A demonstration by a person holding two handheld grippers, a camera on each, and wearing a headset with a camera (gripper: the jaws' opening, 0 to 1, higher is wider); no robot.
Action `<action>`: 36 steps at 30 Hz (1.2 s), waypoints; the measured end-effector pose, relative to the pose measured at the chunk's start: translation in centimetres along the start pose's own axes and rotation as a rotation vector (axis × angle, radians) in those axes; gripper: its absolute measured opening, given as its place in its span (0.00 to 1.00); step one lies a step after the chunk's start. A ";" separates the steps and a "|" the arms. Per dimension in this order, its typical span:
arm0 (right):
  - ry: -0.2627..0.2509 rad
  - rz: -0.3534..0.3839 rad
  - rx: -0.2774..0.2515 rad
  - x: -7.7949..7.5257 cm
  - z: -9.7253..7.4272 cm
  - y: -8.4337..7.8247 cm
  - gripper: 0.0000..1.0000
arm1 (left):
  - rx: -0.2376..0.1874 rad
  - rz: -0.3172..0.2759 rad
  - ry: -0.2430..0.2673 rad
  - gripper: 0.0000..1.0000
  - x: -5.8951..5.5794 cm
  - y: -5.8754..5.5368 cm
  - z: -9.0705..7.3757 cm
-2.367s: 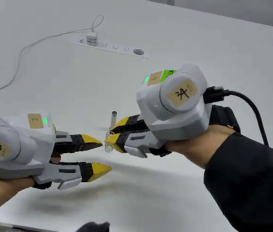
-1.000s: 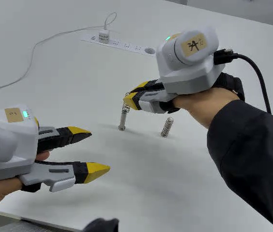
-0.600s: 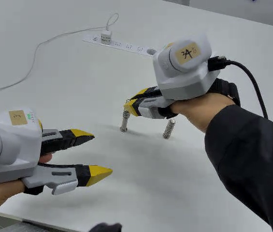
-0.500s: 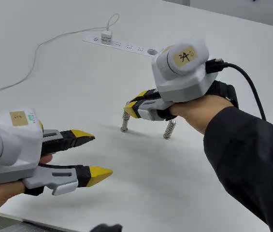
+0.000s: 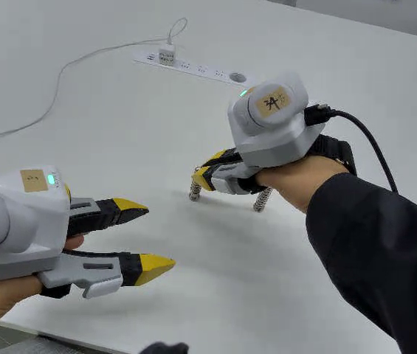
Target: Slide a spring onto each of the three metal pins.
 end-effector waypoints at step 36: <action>-0.024 0.030 0.031 1.5 -2.4 -3.7 0.14 | 0.002 0.017 0.001 0.51 0.0 0.4 0.0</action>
Point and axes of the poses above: the centre of the closed fingertips' face, and the gripper's own axes: z roughly forward along the fingers, x roughly to its left, y roughly out of its top, the point moved 6 cm from there along -z, roughly backward along the fingers, and after that the axes turned 12 degrees about -z, right-handed, at the moved point
